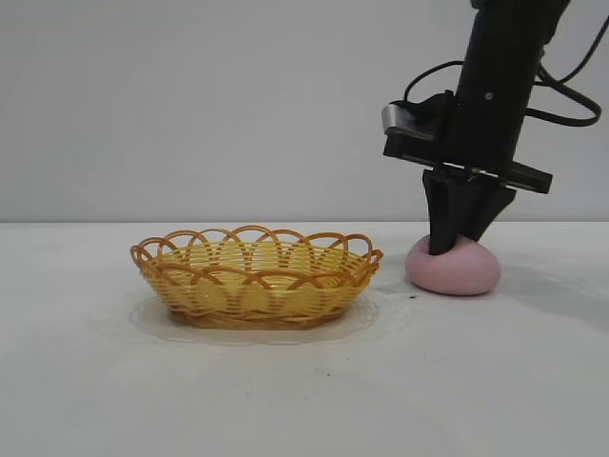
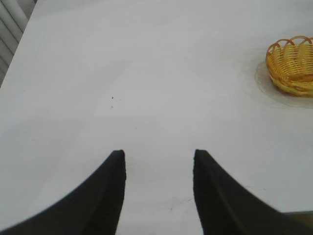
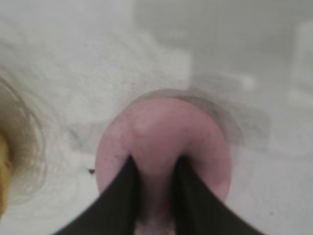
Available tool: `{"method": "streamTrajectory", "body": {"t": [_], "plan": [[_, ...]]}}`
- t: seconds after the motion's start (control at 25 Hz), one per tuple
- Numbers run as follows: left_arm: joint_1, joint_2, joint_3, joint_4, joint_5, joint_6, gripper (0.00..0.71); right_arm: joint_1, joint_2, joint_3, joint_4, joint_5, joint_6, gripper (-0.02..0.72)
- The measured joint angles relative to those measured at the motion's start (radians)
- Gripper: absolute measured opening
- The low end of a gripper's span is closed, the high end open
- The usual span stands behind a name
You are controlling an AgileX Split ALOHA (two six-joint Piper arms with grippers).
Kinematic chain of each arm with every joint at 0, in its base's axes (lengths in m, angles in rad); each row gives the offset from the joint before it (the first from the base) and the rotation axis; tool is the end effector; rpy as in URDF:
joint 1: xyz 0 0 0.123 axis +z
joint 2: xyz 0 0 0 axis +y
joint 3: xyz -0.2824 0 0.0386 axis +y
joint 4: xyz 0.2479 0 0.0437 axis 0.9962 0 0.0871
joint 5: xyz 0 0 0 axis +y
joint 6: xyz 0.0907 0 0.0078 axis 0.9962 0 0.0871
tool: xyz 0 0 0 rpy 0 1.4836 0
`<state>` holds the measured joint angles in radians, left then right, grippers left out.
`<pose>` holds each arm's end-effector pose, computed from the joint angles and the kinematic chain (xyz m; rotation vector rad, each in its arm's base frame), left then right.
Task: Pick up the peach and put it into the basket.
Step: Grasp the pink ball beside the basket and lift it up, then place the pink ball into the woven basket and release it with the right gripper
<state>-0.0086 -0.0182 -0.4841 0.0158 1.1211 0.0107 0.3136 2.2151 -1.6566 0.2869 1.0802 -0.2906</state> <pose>-0.0084 0.0014 0.2679 0.0190 2.1023 0.0204 0.4087 0.1564 0.1432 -0.7230 3.0147 0.3964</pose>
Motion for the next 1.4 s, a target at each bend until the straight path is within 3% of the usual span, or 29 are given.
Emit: {"method": "streamTrajectory", "body": {"t": [0.04, 0.16, 0.36, 0.48, 0.68, 0.8, 1.28, 1.32, 1.36, 1.4], "plan": [[0.000, 0.000, 0.000, 0.000, 0.000, 0.000, 0.279, 0.000, -0.012, 0.000, 0.005, -0.002, -0.006, 0.000], [0.000, 0.000, 0.000, 0.000, 0.000, 0.000, 0.279, 0.000, -0.081, 0.002, 0.026, -0.010, -0.037, 0.000], [0.000, 0.000, 0.000, 0.000, 0.000, 0.000, 0.279, 0.020, -0.246, 0.004, 0.193, -0.011, -0.167, 0.000], [0.000, 0.000, 0.000, 0.000, 0.000, 0.000, 0.279, 0.080, -0.274, 0.004, 0.246, 0.003, -0.205, 0.000], [0.000, 0.000, 0.000, 0.000, 0.000, 0.000, 0.279, 0.226, -0.220, 0.004, 0.231, 0.002, -0.204, 0.000], [0.000, 0.000, 0.000, 0.000, 0.000, 0.000, 0.279, 0.285, -0.165, 0.004, 0.183, -0.006, -0.168, 0.000], [0.000, 0.000, 0.000, 0.000, 0.000, 0.000, 0.279, 0.318, -0.045, 0.004, 0.120, -0.080, -0.143, 0.000], [0.000, 0.000, 0.000, 0.000, 0.000, 0.000, 0.279, 0.318, -0.045, 0.004, 0.120, -0.085, -0.143, 0.062], [0.000, 0.000, 0.000, 0.000, 0.000, 0.000, 0.279, 0.318, -0.044, 0.004, 0.120, -0.087, -0.143, 0.062], [0.000, 0.000, 0.000, 0.000, 0.000, 0.000, 0.279, 0.318, -0.044, 0.004, 0.120, -0.089, -0.143, 0.107]]}}
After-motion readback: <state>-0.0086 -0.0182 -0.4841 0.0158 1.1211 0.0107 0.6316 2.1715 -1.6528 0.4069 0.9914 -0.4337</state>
